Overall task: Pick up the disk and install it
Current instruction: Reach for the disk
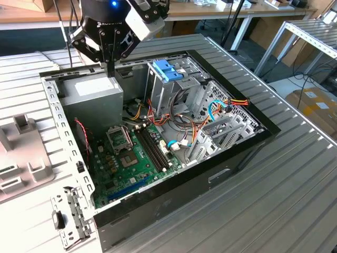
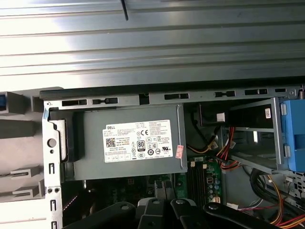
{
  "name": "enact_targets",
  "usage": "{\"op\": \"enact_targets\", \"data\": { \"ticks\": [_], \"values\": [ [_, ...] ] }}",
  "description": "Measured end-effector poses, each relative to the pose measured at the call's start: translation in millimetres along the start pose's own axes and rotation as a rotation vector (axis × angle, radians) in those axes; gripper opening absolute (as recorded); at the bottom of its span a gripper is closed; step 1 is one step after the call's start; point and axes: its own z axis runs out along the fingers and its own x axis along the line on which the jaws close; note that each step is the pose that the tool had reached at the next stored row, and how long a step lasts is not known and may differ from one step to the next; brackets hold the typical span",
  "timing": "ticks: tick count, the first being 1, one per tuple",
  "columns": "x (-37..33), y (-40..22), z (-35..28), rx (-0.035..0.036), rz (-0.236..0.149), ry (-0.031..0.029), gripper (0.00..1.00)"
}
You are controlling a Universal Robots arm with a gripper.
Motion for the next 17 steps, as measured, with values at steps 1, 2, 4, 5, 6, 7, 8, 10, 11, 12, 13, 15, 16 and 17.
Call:
{"op": "enact_targets", "data": {
  "ticks": [1,2,4,5,6,7,8,10,11,12,13,15,16,17],
  "values": [
    [0.3,0.0,0.0,0.0000,0.000,0.0000,0.11],
    [0.5,0.0,0.0,0.0000,0.000,0.0000,0.11],
    [1.5,-0.1,-0.1,0.0001,0.000,0.0000,0.11],
    [1.8,-0.1,-0.1,0.0000,0.000,0.0000,0.11],
    [2.2,-0.2,-0.1,0.0000,0.000,0.0000,0.11],
    [2.4,-0.2,-0.1,0.0000,0.000,0.0000,0.11],
    [2.8,-0.2,-0.1,0.0000,0.000,0.0000,0.11],
    [3.4,-0.3,-0.1,0.0000,0.000,0.0000,0.11],
    [3.7,-0.3,-0.1,0.0000,0.000,0.0000,0.11],
    [4.0,-0.3,-0.1,0.0000,0.000,0.0000,0.11],
    [4.3,-0.3,-0.1,0.0000,0.000,0.0000,0.11],
    [4.8,-0.4,-0.1,0.0000,0.000,0.0000,0.11],
    [5.0,-0.4,-0.1,0.0000,0.000,0.0000,0.11],
    [5.2,-0.4,-0.1,0.0000,0.000,0.0000,0.11]
  ]
}}
